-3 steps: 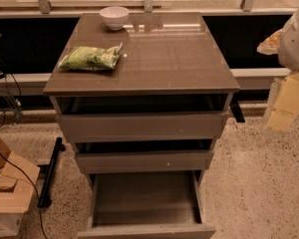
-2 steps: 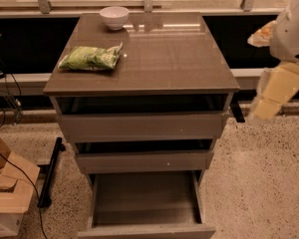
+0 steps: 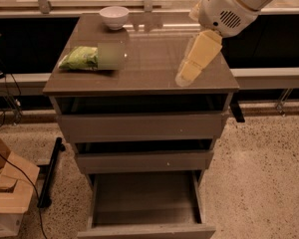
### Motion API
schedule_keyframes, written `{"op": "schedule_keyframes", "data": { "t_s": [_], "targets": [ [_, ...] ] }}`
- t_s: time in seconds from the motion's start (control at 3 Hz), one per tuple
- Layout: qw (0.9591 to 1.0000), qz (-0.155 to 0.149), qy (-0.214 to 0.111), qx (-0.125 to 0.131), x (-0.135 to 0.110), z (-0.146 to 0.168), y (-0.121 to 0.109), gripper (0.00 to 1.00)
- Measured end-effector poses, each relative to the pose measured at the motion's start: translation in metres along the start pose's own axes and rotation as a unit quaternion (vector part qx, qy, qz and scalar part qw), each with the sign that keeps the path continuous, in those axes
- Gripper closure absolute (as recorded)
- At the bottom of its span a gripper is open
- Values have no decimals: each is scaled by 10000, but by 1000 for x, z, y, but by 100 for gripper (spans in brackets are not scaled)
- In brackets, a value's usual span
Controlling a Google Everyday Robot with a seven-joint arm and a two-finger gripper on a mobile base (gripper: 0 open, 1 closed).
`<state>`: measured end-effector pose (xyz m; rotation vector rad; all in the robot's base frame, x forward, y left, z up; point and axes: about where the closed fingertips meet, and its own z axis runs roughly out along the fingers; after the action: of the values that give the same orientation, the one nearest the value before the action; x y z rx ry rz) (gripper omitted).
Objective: Place green jalapeno chip bag into bottom drawer
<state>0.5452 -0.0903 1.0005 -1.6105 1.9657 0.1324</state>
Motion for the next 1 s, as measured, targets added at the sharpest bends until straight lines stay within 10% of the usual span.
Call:
{"op": "schedule_keyframes", "data": {
  "t_s": [1.0],
  "targets": [
    [9977,314,-528,-279,-25,79,-24,0]
  ]
}}
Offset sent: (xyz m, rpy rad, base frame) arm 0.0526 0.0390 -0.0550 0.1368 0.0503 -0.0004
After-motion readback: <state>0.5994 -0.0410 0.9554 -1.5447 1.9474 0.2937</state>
